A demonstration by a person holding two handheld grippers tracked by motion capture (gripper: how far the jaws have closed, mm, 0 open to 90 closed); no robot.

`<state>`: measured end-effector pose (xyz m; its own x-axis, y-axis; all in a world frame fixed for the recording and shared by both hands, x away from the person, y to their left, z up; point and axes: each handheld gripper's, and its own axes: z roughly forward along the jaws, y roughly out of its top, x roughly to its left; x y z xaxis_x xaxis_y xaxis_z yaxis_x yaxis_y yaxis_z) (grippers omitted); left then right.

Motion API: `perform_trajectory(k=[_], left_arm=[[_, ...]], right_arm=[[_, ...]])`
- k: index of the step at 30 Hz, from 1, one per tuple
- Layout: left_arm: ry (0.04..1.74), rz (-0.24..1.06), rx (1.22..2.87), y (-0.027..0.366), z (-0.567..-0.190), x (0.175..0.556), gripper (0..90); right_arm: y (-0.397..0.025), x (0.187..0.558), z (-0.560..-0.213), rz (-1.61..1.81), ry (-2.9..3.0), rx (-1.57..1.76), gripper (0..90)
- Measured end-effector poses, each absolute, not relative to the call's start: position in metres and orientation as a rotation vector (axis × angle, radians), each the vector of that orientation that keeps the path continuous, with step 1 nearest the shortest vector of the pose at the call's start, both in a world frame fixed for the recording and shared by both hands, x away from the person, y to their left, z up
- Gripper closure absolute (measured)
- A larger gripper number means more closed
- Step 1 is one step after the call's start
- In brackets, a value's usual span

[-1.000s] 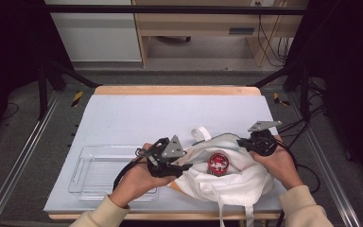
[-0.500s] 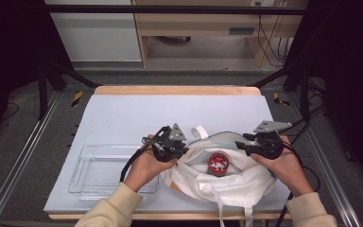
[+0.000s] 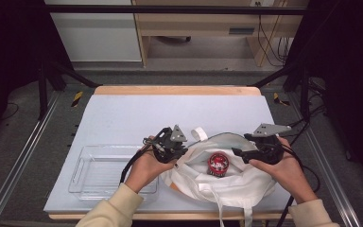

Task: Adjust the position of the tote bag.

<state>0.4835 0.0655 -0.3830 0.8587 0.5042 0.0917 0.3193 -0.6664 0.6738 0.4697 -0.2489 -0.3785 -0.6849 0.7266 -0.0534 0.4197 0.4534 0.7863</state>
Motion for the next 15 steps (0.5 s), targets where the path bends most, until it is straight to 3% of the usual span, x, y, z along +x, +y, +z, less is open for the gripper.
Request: perform_trajectory(k=[11, 15], left_arm=[[0.599, 0.351, 2.351, 0.064, -0.384, 0.485, 87.3], [0.603, 0.352, 2.354, 0.063, -0.385, 0.486, 87.5]], right_arm=[[-0.264, 0.469, -0.377, 1.060, 2.274, 1.034, 16.7], [-0.267, 0.448, -0.365, 1.116, 2.248, 0.965, 24.1]])
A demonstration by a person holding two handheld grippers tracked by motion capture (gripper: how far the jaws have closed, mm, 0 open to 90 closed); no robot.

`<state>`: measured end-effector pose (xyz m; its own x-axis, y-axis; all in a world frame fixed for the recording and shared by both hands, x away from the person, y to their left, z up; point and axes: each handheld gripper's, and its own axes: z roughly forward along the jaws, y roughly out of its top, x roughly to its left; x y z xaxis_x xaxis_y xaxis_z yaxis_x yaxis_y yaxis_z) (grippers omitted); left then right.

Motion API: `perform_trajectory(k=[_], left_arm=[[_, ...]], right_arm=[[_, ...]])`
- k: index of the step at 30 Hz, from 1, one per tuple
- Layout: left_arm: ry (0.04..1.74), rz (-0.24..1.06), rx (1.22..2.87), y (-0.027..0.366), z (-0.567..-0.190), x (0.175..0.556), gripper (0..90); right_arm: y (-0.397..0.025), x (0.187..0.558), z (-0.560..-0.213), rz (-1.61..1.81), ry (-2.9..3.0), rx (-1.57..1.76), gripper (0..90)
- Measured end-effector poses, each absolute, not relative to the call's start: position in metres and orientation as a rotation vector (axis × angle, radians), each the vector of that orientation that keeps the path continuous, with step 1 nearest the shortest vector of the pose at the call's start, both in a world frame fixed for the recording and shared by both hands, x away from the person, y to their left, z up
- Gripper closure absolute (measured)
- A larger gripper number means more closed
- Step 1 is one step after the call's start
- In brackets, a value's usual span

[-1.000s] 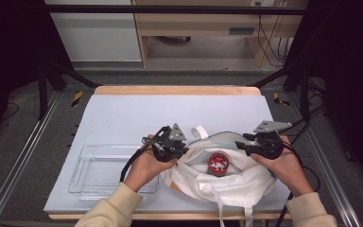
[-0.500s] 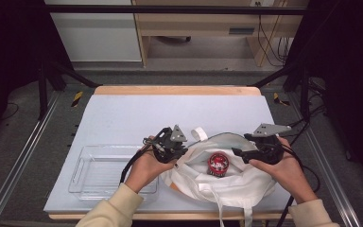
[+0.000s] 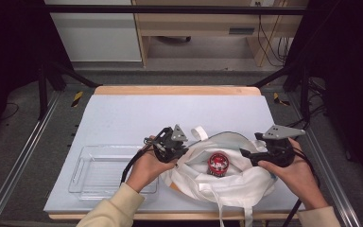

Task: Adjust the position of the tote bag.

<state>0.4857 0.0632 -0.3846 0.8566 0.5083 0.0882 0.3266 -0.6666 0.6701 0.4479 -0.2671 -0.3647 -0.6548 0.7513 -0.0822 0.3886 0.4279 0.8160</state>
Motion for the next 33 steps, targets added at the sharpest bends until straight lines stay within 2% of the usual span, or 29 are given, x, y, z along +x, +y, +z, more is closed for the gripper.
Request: perform_trajectory(k=[2, 3, 5, 9, 16, 33], left_arm=[[0.607, 0.353, 2.354, 0.063, -0.385, 0.486, 87.6], [0.610, 0.357, 2.360, 0.062, -0.384, 0.486, 87.7], [0.612, 0.354, 2.365, 0.060, -0.385, 0.487, 87.7], [0.605, 0.348, 2.375, 0.057, -0.385, 0.487, 87.8], [0.608, 0.346, 2.384, 0.056, -0.385, 0.488, 87.8], [0.613, 0.342, 2.394, 0.055, -0.387, 0.490, 87.9]], right_arm=[[-0.266, 0.436, -0.364, 1.132, 2.272, 0.926, 28.8], [-0.265, 0.426, -0.369, 1.134, 2.306, 0.897, 34.9], [-0.263, 0.422, -0.372, 1.129, 2.327, 0.884, 36.7], [-0.255, 0.412, -0.390, 1.089, 2.413, 0.841, 46.3], [-0.240, 0.413, -0.412, 1.029, 2.520, 0.796, 47.9], [-0.235, 0.417, -0.430, 0.965, 2.611, 0.816, 49.0]])
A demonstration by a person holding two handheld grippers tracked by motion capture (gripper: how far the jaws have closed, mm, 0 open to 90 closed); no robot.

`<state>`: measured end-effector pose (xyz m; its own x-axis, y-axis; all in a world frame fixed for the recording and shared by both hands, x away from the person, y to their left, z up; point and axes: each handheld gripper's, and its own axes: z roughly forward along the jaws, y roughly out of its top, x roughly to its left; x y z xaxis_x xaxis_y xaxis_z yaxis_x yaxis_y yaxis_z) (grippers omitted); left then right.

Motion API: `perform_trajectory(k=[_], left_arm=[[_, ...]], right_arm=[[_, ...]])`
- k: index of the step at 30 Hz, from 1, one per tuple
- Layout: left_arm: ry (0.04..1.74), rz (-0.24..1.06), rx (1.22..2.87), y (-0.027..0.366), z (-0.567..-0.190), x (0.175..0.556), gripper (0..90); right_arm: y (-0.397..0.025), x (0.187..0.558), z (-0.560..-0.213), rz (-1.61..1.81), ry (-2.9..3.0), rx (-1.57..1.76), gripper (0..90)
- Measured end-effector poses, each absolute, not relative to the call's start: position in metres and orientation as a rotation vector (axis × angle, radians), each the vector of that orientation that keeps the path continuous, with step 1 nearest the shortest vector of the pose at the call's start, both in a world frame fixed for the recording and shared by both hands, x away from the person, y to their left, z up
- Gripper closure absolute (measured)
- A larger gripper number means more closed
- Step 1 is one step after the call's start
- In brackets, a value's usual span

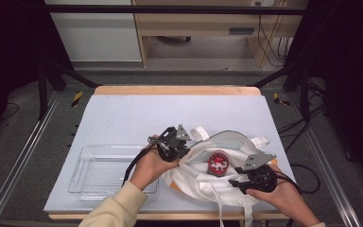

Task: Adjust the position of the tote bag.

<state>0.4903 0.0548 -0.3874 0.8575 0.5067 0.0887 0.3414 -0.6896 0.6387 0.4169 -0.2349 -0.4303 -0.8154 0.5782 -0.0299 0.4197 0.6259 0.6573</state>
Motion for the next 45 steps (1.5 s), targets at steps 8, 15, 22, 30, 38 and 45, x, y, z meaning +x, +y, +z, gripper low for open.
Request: perform_trajectory(k=[8, 15, 22, 30, 38, 45], left_arm=[[0.615, 0.341, 2.399, 0.055, -0.386, 0.490, 87.9], [0.632, 0.345, 2.400, 0.054, -0.386, 0.491, 88.2], [0.672, 0.366, 2.411, 0.054, -0.386, 0.494, 88.4], [0.699, 0.436, 2.445, 0.054, -0.388, 0.497, 88.4], [0.737, 0.439, 2.447, 0.059, -0.390, 0.504, 88.4], [0.760, 0.444, 2.461, 0.062, -0.394, 0.510, 88.1]], right_arm=[[-0.235, 0.414, -0.435, 0.972, 2.603, 0.809, 56.9], [-0.236, 0.411, -0.437, 0.952, 2.597, 0.788, 68.7], [-0.240, 0.404, -0.439, 0.957, 2.580, 0.778, 84.3], [-0.245, 0.396, -0.442, 0.973, 2.601, 0.737, 87.9], [-0.251, 0.386, -0.447, 1.002, 2.639, 0.673, 88.9], [-0.255, 0.382, -0.453, 1.009, 2.668, 0.663, 89.6]])
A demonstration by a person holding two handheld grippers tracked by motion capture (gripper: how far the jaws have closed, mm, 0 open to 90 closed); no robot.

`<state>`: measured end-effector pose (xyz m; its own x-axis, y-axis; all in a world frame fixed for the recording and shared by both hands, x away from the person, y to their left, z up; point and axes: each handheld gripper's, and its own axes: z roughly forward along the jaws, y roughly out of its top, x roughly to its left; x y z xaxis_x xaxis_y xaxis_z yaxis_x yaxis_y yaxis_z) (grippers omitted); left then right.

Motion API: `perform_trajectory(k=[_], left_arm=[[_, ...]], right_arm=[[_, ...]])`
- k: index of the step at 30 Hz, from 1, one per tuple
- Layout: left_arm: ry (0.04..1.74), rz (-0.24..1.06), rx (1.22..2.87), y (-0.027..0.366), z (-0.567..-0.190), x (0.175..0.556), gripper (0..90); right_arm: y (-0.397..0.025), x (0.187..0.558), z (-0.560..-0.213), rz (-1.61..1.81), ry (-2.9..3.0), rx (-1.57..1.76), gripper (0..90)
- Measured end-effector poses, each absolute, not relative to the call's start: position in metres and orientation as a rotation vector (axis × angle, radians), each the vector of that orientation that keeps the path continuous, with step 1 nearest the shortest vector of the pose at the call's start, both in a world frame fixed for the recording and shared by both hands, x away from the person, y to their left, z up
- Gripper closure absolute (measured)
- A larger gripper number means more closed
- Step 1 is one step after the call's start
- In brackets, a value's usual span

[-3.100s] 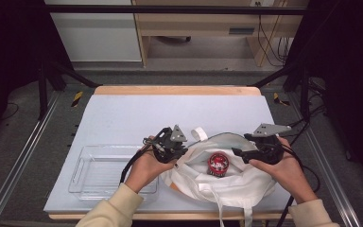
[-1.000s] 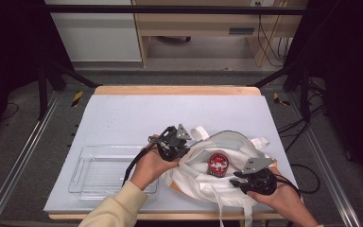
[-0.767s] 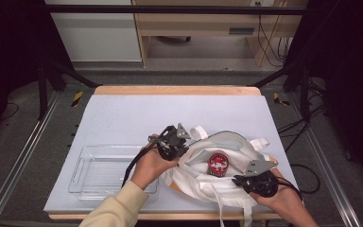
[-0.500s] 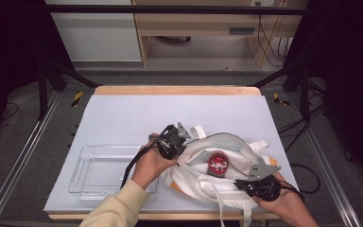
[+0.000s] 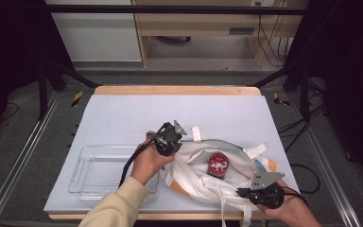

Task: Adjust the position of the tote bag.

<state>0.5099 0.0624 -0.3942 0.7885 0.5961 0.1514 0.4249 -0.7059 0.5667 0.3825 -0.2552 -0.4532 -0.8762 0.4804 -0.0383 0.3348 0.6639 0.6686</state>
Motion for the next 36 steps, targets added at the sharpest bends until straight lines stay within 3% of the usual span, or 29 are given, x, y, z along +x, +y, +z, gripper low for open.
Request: perform_trajectory(k=[14, 17, 21, 24, 36], left_arm=[[0.769, 0.473, 2.524, 0.060, -0.404, 0.515, 87.5], [0.757, 0.453, 2.499, 0.060, -0.401, 0.511, 87.7], [0.756, 0.434, 2.466, 0.062, -0.398, 0.509, 87.8], [0.752, 0.433, 2.456, 0.063, -0.397, 0.508, 87.9], [0.742, 0.432, 2.428, 0.064, -0.396, 0.502, 88.1]], right_arm=[[-0.255, 0.386, -0.461, 1.008, 2.669, 0.687, 89.0], [-0.255, 0.387, -0.455, 1.029, 2.657, 0.709, 85.5], [-0.255, 0.390, -0.439, 1.046, 2.608, 0.722, 72.0], [-0.256, 0.393, -0.425, 1.052, 2.568, 0.729, 68.2], [-0.261, 0.414, -0.382, 1.098, 2.311, 0.786, 64.3]])
